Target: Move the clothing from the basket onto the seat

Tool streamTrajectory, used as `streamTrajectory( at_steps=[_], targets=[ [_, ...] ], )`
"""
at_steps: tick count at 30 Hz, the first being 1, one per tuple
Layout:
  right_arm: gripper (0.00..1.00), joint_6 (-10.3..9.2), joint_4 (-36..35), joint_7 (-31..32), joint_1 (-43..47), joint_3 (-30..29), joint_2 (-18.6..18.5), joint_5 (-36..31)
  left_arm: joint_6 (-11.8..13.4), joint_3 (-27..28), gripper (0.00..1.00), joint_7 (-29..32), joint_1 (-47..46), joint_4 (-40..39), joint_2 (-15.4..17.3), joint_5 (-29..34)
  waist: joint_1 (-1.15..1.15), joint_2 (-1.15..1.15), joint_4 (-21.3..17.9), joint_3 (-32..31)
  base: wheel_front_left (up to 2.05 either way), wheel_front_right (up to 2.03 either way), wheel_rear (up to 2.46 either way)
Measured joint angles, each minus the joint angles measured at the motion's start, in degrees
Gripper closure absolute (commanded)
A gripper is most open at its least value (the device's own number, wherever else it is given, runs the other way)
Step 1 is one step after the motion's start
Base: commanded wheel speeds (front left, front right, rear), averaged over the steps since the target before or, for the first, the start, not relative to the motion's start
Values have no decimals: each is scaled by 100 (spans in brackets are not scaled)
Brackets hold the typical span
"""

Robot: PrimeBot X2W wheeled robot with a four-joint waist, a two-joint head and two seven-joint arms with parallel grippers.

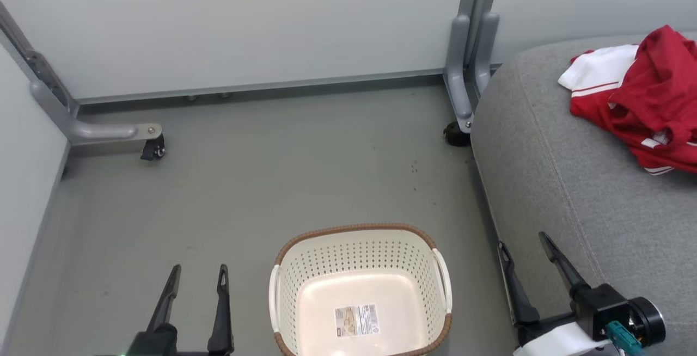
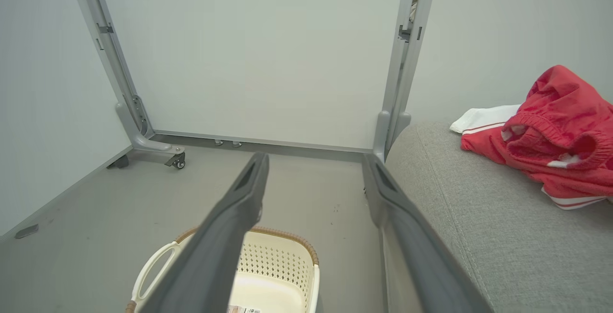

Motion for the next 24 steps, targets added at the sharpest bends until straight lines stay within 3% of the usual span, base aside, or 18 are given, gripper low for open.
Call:
streamTrajectory(
  at_steps=[10,24],
  targets=[
    [0,0,14,0,326,-243,80,-1,-27,97,0,0,302,4,-9,4,0,0,44,-494,0,0,0],
    [0,0,27,0,409,-286,93,34,-123,30,0,0,355,194,-14,18,0,0,43,-632,0,0,0]
  ],
)
